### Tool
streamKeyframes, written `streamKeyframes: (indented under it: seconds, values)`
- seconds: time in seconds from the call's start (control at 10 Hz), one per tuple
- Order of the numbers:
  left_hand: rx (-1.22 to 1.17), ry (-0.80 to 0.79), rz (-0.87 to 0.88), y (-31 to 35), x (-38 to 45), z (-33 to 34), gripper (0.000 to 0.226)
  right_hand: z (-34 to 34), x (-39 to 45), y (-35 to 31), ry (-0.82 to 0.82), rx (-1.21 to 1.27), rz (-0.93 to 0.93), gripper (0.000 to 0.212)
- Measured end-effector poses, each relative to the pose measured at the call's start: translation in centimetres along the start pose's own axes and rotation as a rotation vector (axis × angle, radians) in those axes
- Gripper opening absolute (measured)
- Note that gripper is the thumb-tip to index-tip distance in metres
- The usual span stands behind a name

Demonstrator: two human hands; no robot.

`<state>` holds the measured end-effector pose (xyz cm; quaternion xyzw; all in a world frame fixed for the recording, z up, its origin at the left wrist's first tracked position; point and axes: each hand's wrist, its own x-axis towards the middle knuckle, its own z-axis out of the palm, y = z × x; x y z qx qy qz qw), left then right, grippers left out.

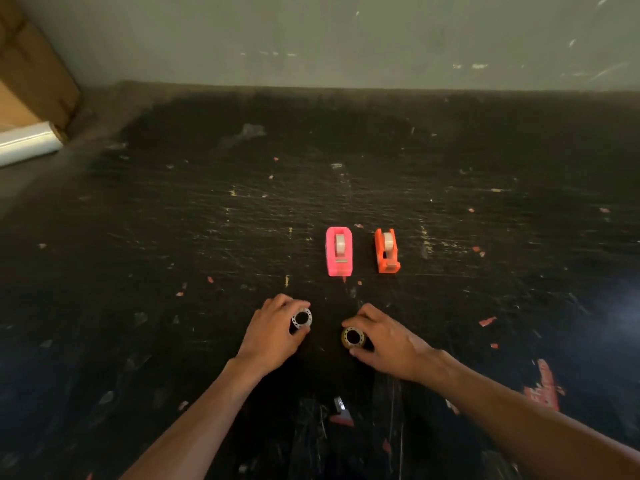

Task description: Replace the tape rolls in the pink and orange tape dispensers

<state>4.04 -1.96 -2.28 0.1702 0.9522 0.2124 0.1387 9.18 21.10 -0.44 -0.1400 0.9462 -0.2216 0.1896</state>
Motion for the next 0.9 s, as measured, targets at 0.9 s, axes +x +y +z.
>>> streamKeyframes:
  seconds: [0.9]
  values:
    - [-0.331, 0.202, -0.400, -4.4, 8.6, -4.2, 0.074, -3.4, 15.7, -5.8, 0.226, -0.048, 0.172, 0.049]
